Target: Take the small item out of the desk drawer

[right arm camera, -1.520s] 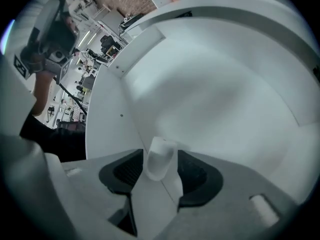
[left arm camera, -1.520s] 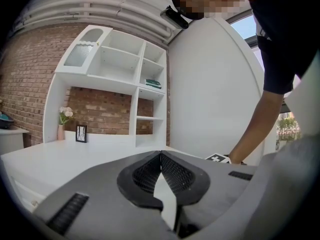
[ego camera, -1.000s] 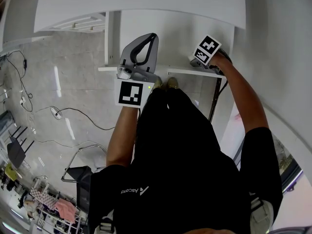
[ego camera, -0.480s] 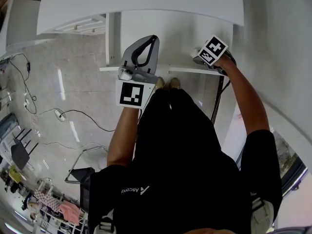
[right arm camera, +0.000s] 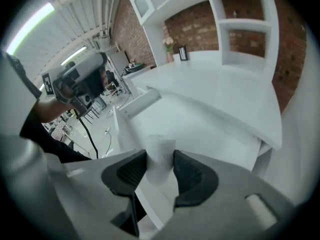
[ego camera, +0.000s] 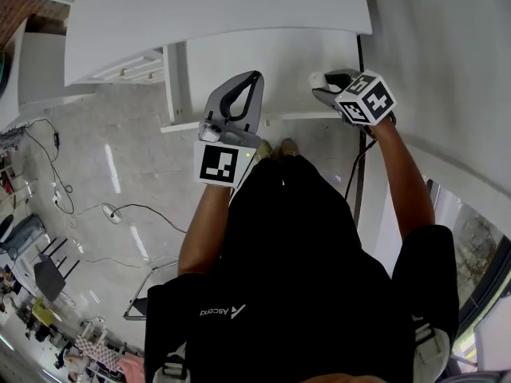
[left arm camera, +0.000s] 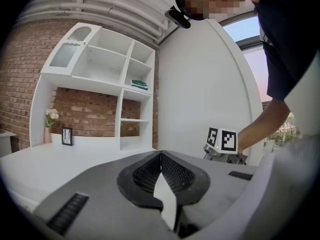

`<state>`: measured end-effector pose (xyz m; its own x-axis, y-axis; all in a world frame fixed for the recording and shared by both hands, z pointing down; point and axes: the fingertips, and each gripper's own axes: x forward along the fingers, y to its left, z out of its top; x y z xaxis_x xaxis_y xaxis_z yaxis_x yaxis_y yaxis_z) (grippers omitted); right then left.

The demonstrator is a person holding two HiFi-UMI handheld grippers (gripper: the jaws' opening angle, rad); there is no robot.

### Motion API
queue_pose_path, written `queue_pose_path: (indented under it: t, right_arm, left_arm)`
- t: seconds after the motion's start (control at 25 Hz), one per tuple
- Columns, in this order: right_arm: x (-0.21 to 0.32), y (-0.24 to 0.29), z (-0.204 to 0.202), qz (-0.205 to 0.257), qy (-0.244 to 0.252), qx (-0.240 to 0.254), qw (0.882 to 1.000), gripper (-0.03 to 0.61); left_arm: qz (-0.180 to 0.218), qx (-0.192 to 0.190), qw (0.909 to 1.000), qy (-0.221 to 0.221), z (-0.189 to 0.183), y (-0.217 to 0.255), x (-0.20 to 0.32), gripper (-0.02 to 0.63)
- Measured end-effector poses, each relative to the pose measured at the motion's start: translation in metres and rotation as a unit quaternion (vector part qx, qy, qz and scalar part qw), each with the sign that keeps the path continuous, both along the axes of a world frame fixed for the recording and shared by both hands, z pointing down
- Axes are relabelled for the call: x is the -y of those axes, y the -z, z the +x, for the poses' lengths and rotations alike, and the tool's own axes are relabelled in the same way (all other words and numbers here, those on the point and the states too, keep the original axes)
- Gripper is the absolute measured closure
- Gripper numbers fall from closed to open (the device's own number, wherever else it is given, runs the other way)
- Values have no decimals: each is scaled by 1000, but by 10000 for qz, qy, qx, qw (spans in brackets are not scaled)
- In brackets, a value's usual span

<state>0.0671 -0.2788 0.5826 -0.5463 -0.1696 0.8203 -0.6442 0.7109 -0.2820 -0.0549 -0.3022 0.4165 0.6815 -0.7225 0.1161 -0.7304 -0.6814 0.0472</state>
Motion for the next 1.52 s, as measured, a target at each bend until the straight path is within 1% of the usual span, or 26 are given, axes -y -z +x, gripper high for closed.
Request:
queue_pose_path:
  t: [0.08, 0.16, 0.28, 0.36, 0.48, 0.6, 0.76, 1.0, 1.12, 1.24, 1.4, 1.52]
  right_arm:
    - [0, 25, 2, 402, -143, 182, 9989, 411]
    - [-2, 55, 5, 819, -315, 414, 9953, 411]
    - [-7, 103, 10, 1452, -601, 845, 9839, 411]
    - [-9, 133, 8, 1883, -753, 1158, 9724, 411]
    - [-14, 172, 2, 2484, -846, 1558, 9523, 411]
    - [-21, 202, -1, 2958, -956, 1870, 9319, 411]
    - [-33, 238, -1, 3477, -1136, 2225, 9037, 411]
    - [-58, 277, 3, 4097, -1255, 2615, 8649, 411]
    - [-65, 286, 7, 4329, -1304, 2724, 8494, 411]
    - [-71, 289, 12, 4447, -1321, 2741, 8424, 413]
    - [-77, 294, 12, 4463, -1320, 2739, 8417, 413]
    - [-79, 294, 14, 4455, -1318, 2753, 8416, 413]
  left_arm:
    - [57, 0, 10000, -80, 9, 8, -4, 615]
    - [137, 14, 9998, -156, 20, 18, -10, 615]
    - [256, -4, 9994, -247, 34, 36, -22, 615]
    - [334, -31, 9990, -300, 38, 47, -28, 615]
    - [408, -60, 9985, -350, 40, 61, -35, 615]
    - [495, -100, 9980, -393, 44, 75, -42, 615]
    - [656, -126, 9968, -433, 50, 92, -53, 615]
    - [828, -147, 9951, -513, 57, 112, -73, 615]
    - [891, -149, 9946, -517, 61, 115, -78, 615]
    - [930, -170, 9942, -508, 65, 117, -83, 615]
    - [1007, -262, 9933, -503, 64, 128, -88, 615]
    - [965, -184, 9940, -473, 63, 124, -90, 615]
